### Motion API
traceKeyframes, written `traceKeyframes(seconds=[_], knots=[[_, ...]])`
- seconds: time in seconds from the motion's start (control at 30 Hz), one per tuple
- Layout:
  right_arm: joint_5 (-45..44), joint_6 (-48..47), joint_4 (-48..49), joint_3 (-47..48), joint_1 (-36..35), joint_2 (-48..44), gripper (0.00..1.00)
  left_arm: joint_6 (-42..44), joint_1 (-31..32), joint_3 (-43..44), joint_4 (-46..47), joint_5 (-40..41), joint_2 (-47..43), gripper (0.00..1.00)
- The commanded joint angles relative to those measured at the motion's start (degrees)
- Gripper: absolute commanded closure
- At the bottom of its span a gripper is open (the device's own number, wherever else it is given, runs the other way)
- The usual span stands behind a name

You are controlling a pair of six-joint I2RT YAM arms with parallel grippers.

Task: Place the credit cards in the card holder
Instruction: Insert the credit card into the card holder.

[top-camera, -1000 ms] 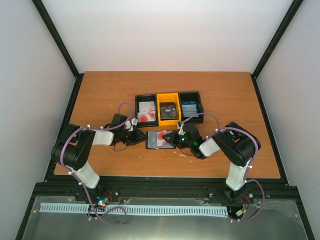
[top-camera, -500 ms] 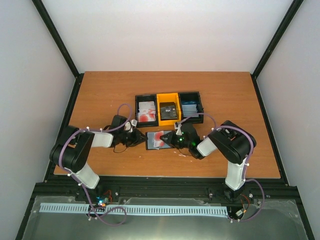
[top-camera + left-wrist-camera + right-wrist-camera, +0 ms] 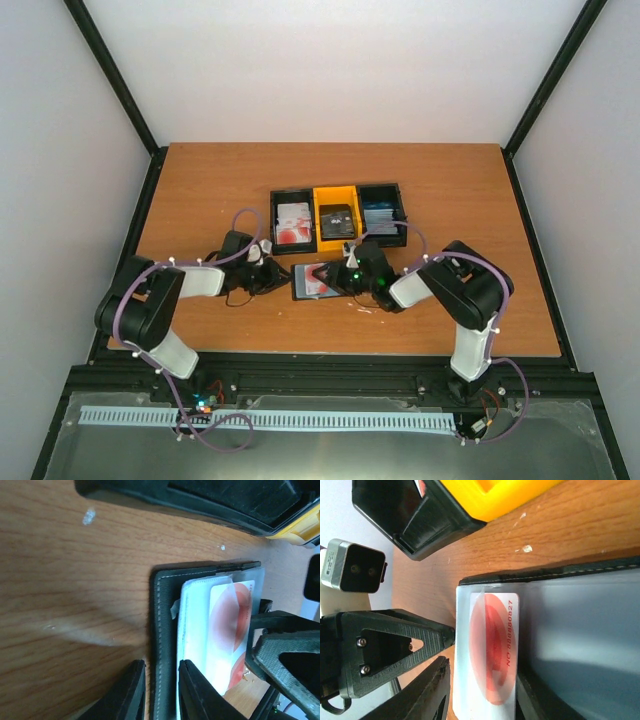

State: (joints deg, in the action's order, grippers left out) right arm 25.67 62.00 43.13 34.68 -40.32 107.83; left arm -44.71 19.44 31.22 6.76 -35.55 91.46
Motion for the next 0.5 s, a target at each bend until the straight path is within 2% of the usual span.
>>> traceKeyframes(seconds=[0.0, 0.1, 0.47], knots=[[-4.46, -3.86, -12.3, 1.49, -0.55, -4.37, 0.63, -0.2, 0.51, 0.63, -3.47, 2.95, -1.22, 0.79], [-7.06, -5.03, -19.61, 2.64, -0.64, -6.37, 0.57, -0.2, 0.51, 0.77, -3.92, 3.33, -1.44, 0.79], [-17.93, -8.48, -37.38, 6.8, -3.06, -9.99, 0.53, -0.23, 0.51, 0.67, -3.57, 3.45, -1.49, 0.79]])
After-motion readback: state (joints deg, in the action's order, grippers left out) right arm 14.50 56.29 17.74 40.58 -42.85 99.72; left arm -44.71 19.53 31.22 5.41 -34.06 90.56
